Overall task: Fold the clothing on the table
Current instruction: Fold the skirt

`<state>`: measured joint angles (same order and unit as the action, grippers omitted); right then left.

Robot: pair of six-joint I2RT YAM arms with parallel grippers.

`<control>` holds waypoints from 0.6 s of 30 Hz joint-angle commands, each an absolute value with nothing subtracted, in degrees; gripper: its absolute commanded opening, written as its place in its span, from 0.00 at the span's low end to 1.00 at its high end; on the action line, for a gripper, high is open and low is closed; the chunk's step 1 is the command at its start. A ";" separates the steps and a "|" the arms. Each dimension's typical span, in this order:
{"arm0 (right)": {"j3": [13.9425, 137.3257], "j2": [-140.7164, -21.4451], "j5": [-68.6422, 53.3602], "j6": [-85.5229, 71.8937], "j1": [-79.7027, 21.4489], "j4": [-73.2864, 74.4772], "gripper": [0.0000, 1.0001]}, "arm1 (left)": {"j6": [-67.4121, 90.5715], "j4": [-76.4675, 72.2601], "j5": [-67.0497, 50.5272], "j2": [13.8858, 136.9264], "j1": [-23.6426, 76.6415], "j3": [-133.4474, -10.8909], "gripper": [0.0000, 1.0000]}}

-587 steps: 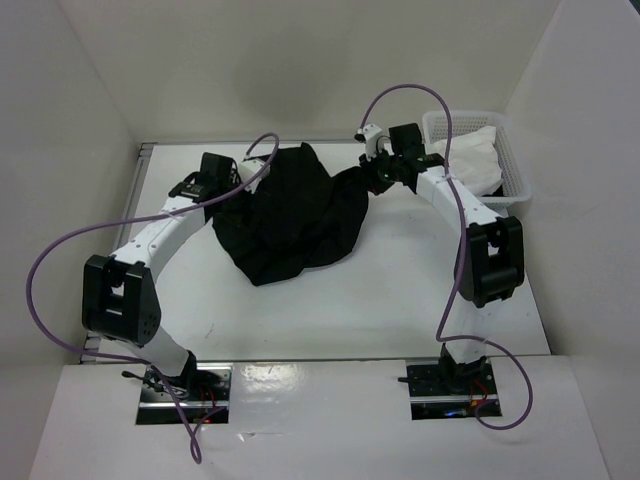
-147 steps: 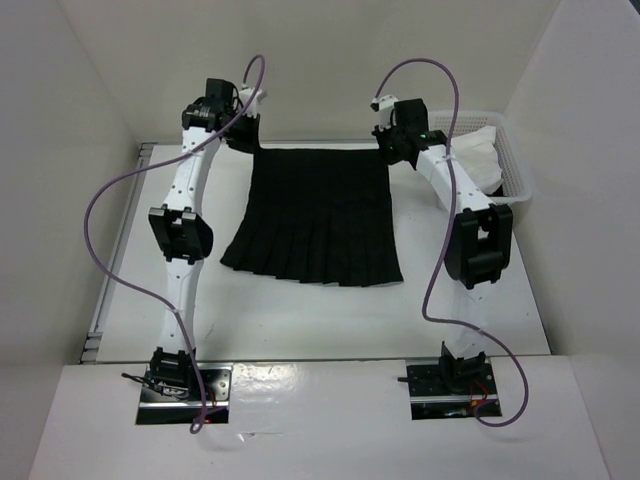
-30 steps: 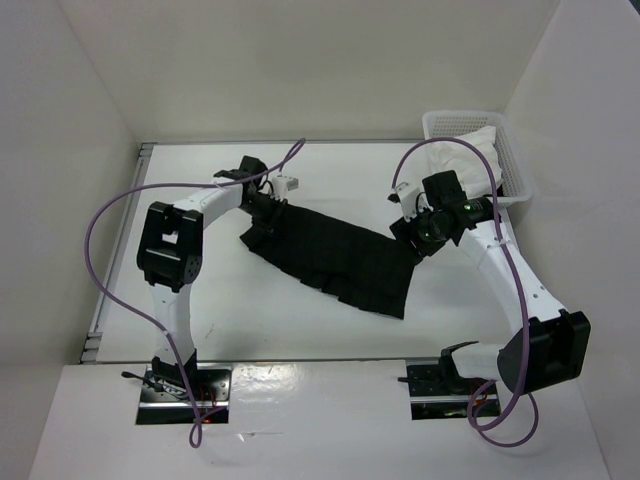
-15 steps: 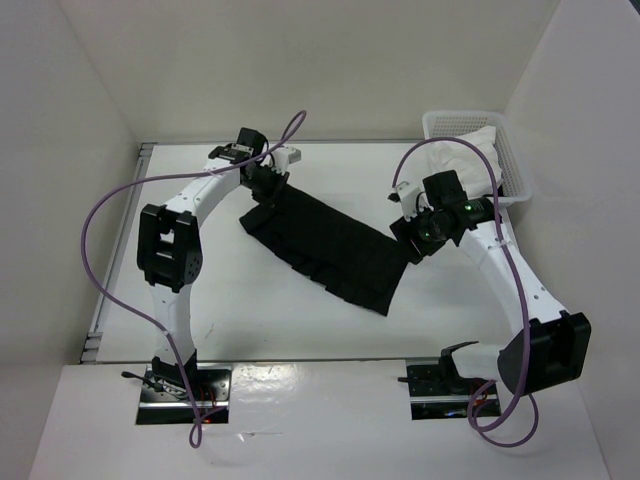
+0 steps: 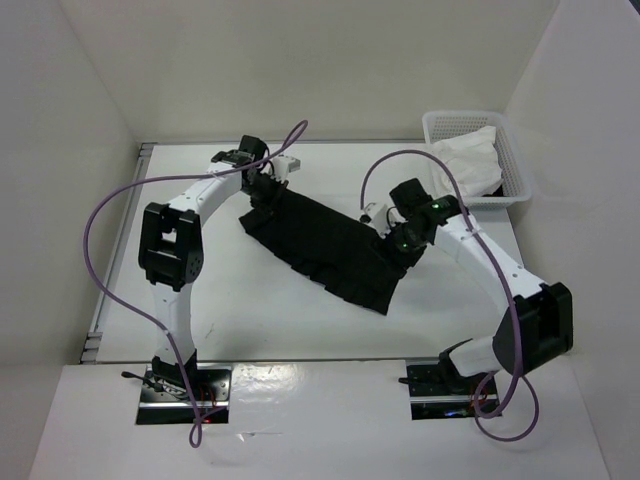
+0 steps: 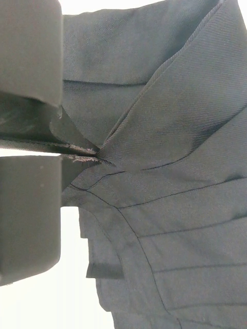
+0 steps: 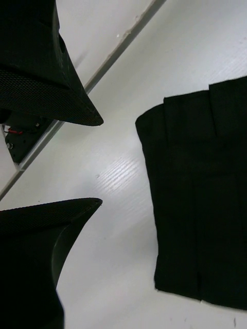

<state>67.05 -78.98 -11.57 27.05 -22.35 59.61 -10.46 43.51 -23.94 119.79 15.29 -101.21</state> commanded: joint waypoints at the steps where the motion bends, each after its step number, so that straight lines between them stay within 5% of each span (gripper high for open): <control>1: 66.71 -81.03 -9.68 27.52 -25.83 61.52 0.63 | -10.02 42.19 -23.47 120.06 14.94 -100.55 0.00; 18: 65.57 -90.70 -6.59 27.51 -35.42 57.40 0.62 | -6.25 38.23 -21.01 117.86 6.95 -94.48 0.00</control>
<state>65.91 -89.86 -7.33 27.11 -34.35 59.35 -7.53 39.92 -21.15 119.90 7.84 -95.24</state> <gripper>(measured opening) 0.624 0.009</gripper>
